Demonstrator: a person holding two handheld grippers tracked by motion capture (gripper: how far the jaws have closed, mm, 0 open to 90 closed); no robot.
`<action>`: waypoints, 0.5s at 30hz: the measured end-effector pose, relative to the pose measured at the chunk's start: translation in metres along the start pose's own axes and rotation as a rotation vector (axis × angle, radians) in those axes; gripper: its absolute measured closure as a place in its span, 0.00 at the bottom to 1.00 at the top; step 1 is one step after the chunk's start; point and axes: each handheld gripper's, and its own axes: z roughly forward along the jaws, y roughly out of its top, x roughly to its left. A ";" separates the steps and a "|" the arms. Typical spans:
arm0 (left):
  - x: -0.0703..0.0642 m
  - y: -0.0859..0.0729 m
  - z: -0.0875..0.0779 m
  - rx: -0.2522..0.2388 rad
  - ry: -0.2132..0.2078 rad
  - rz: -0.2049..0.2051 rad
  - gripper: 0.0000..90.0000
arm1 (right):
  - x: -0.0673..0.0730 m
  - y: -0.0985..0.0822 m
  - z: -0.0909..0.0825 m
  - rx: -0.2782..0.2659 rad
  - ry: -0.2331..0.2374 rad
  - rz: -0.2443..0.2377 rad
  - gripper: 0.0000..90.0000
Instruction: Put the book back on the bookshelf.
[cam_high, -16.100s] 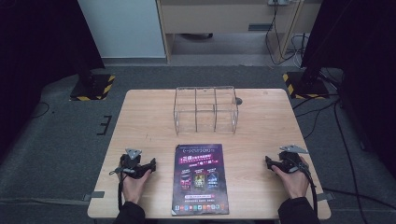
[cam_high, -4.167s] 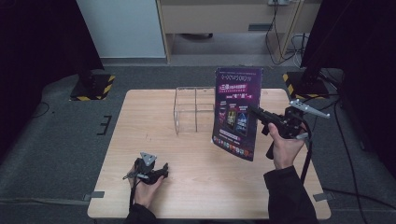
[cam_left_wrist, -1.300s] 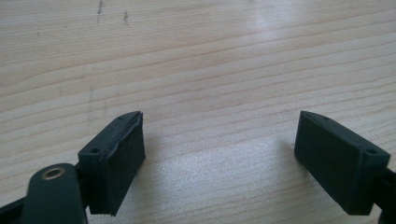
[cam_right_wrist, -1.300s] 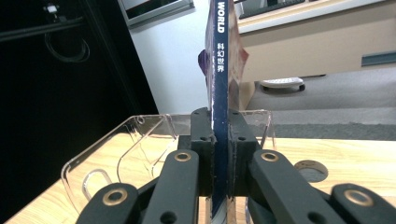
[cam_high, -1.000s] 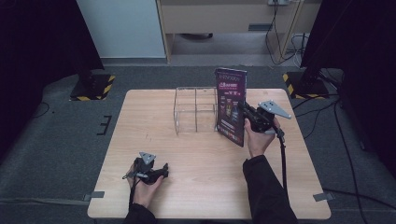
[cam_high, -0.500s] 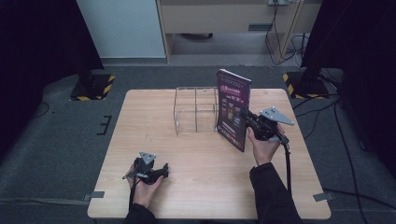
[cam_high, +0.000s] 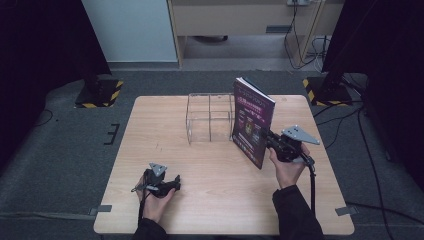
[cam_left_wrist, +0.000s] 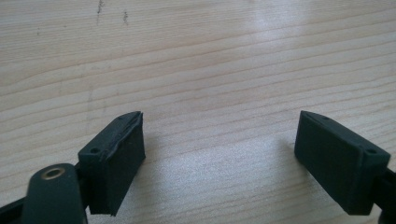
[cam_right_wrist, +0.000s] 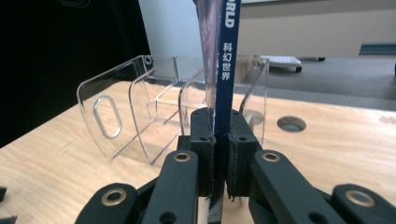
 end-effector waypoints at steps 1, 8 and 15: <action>0.000 0.000 0.000 0.000 0.000 0.000 0.17 | 0.001 -0.005 -0.005 0.012 -0.002 -0.002 0.93; 0.000 0.000 0.000 0.000 0.000 -0.001 0.17 | 0.002 -0.019 -0.017 0.040 -0.018 -0.007 0.93; 0.000 0.000 0.000 0.000 0.000 -0.002 0.17 | 0.003 -0.027 -0.024 0.062 -0.030 -0.014 0.93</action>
